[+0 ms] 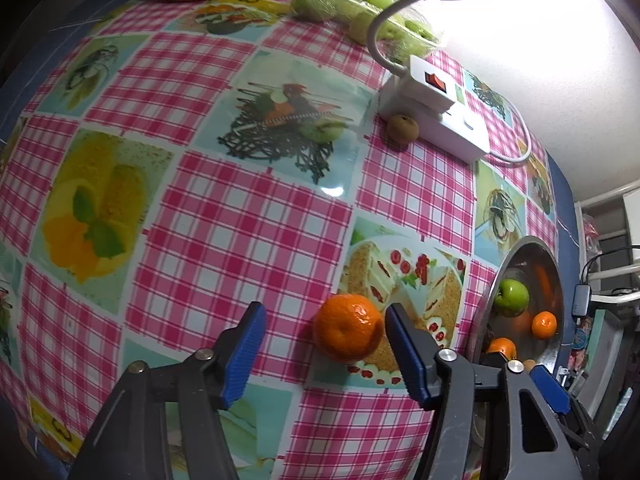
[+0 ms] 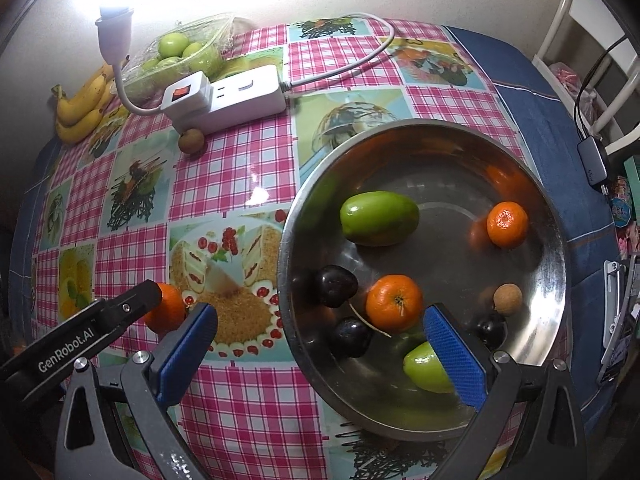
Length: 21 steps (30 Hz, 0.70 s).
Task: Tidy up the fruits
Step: 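Grasp the last mandarin on the tablecloth with the left tool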
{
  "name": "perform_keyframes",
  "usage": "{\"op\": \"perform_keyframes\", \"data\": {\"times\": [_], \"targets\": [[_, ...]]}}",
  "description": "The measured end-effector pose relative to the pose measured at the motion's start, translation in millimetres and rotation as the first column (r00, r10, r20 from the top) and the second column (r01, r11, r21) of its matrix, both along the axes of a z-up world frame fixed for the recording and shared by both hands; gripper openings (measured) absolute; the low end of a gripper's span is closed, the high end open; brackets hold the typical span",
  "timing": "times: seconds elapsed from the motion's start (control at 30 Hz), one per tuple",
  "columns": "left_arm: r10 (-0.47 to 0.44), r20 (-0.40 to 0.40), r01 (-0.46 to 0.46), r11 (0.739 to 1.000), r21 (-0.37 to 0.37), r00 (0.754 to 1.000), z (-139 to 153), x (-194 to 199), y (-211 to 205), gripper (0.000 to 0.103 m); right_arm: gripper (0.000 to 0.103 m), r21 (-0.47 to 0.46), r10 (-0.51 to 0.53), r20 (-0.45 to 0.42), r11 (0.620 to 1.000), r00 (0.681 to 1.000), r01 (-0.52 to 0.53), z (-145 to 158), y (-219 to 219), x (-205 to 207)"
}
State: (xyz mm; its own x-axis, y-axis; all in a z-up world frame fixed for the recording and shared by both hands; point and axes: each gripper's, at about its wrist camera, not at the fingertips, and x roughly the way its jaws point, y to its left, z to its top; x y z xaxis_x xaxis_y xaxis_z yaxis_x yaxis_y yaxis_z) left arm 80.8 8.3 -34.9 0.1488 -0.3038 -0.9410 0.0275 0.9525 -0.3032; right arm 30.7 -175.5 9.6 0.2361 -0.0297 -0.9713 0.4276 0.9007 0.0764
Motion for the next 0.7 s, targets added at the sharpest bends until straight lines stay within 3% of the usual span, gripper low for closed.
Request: {"op": "perform_keyframes", "data": {"times": [0.33, 0.43, 0.7], "targets": [[-0.022, -0.014, 0.021, 0.999, -0.029, 1.0, -5.8, 0.8, -7.5, 0.05, 0.103, 0.0, -0.011, -0.002, 1.0, 1.0, 0.011, 0.2, -2.4, -1.2], [-0.032, -0.019, 0.031, 0.998, -0.047, 0.999, -8.7, 1.8, -13.8, 0.041, 0.103, 0.0, -0.017, 0.0, 1.0, 1.0, 0.017, 0.8, -3.5, -1.6], [-0.035, 0.006, 0.035, 0.998, -0.049, 0.999, -2.0, 3.7, -10.2, 0.04, 0.103, -0.006, -0.021, -0.002, 1.0, 1.0, 0.021, 0.0, -4.2, -2.0]]}}
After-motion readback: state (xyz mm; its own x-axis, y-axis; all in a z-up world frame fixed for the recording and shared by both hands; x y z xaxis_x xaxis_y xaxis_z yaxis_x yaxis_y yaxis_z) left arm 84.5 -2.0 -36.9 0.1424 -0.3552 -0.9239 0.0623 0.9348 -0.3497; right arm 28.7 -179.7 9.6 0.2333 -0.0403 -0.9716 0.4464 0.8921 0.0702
